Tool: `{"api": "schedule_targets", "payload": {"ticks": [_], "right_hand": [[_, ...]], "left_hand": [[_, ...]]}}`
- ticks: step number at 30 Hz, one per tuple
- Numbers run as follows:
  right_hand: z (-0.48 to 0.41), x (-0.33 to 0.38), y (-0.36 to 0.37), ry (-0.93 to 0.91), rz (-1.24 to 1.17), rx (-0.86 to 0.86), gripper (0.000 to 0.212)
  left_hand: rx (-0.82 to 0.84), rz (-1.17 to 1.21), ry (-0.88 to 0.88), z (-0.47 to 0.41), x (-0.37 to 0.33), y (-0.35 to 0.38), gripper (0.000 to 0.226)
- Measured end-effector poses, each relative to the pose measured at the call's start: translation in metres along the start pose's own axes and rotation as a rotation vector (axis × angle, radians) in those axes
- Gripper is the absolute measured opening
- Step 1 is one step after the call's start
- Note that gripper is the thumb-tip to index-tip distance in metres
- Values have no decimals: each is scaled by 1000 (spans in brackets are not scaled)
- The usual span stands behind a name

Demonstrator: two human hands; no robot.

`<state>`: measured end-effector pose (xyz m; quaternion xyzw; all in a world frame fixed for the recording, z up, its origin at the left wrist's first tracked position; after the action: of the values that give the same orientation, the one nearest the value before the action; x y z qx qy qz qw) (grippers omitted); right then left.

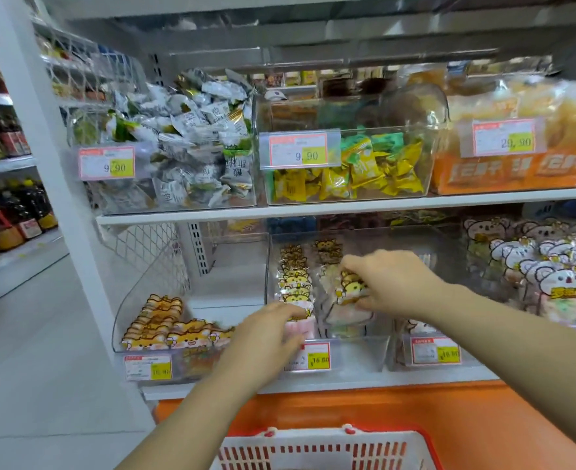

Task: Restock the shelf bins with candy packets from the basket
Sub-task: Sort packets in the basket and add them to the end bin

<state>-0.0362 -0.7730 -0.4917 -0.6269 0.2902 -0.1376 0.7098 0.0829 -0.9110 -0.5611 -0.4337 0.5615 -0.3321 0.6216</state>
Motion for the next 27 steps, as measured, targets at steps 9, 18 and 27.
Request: {"api": "schedule_targets", "payload": {"ticks": [9,18,27], "right_hand": [[-59,4,68,51,159,259,37],[-62,-10,75,123,175,89,59],[-54,-7,78,149,120,33,56]], "left_hand": [[279,157,-122,-83,3,32,32],[402,107,-240,-116,14,66,32],[344,65,-308,-124,14,74,36]]}}
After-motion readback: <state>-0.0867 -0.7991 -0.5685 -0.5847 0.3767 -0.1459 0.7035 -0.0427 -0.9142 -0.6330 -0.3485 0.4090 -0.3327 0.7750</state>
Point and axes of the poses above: each hand's wrist, its own z-axis away from the middle knuckle, its own y-axis out of the palm, x = y × z, the point moved 6 cm from there along -z, towards the middle knuckle, and after that the axes turned 14 degrees about x, right-handed, at the moved point
